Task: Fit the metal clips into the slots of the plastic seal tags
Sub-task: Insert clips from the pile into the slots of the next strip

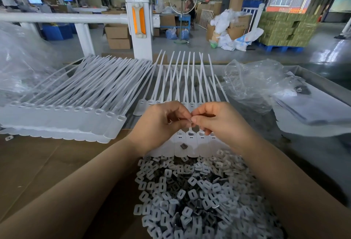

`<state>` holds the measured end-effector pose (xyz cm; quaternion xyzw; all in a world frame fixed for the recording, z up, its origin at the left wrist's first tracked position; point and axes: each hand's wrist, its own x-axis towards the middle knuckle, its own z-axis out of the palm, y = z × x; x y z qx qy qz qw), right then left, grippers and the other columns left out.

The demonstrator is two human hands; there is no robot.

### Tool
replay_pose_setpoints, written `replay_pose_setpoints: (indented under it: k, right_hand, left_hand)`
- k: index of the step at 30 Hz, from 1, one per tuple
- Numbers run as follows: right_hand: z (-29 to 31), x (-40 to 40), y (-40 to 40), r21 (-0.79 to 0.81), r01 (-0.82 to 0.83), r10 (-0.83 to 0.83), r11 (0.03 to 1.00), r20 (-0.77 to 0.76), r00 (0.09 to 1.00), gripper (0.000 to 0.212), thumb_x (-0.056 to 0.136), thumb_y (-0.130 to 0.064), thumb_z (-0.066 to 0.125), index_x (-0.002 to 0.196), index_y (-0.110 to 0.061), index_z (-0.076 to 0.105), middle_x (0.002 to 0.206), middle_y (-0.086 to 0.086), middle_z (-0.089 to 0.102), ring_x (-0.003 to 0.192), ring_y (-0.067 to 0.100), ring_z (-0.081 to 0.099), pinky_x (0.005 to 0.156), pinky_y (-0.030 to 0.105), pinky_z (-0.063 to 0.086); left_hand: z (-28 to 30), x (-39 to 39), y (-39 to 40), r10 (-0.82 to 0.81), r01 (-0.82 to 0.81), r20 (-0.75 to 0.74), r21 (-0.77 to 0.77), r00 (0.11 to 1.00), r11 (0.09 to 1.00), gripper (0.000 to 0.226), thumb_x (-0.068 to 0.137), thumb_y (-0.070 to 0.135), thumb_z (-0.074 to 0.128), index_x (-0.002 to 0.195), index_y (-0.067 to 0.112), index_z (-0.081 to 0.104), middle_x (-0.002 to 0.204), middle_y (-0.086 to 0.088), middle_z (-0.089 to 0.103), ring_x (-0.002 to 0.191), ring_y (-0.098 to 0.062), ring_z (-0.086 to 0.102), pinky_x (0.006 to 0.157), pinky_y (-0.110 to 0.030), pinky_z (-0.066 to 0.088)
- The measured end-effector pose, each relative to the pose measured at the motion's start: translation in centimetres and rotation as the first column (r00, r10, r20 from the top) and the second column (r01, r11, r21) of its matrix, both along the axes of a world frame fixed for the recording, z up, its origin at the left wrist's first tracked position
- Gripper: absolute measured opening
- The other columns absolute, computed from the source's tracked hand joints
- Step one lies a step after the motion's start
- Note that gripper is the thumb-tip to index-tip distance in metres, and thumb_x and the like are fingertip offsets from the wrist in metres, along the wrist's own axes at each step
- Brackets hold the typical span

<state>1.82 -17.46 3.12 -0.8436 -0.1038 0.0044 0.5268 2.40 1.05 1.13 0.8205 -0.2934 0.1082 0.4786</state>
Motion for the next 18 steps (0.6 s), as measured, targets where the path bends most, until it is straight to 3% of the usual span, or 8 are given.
replay_pose_setpoints:
  k: [4,9,15,18]
  right_hand:
    - [-0.05,0.03,-0.06,0.007,-0.019,0.019,1.0,-0.04,0.999,0.012,0.095,-0.011,0.063,0.095,-0.019,0.072,0.076,-0.006,0.075,0.058,-0.002,0.059,0.057,0.016,0.05]
    - [-0.13,0.05,-0.21,-0.017,0.008,-0.008,1.0,-0.035,0.999,0.009,0.094,-0.018,0.064,0.091,-0.022,0.073,0.078,-0.008,0.075,0.06,-0.004,0.062,0.062,0.02,0.049]
    - [-0.21,0.0,0.02,-0.148,0.013,-0.006,0.989,0.045,0.999,0.005,0.088,-0.029,0.072,0.083,-0.026,0.072,0.076,-0.007,0.073,0.059,-0.005,0.059,0.054,0.01,0.043]
    - [-0.42,0.09,0.01,-0.191,0.051,-0.048,0.98,0.023,0.999,0.006,0.087,-0.027,0.072,0.082,-0.024,0.073,0.077,-0.005,0.073,0.067,0.004,0.063,0.061,0.019,0.047]
  left_hand:
    - [0.0,0.14,0.09,0.005,-0.007,-0.069,-0.022,0.998,1.0,0.002,0.089,0.015,0.071,0.089,0.015,0.069,0.08,0.009,0.073,0.072,-0.005,0.065,0.068,-0.017,0.05]
    - [-0.17,0.35,0.14,0.068,-0.072,-0.178,-0.015,0.982,0.997,0.009,0.094,0.013,0.064,0.088,0.018,0.067,0.073,0.012,0.068,0.068,-0.003,0.058,0.066,-0.015,0.048]
    - [0.0,0.28,-0.24,0.111,-0.11,-0.225,0.015,0.968,0.994,0.013,0.093,0.017,0.066,0.083,0.025,0.069,0.069,0.018,0.069,0.062,0.006,0.057,0.061,-0.009,0.044]
    - [-0.09,0.2,-0.53,0.147,-0.136,-0.208,0.064,0.967,0.989,0.013,0.091,0.018,0.068,0.082,0.026,0.069,0.068,0.021,0.068,0.062,0.007,0.057,0.061,-0.008,0.044]
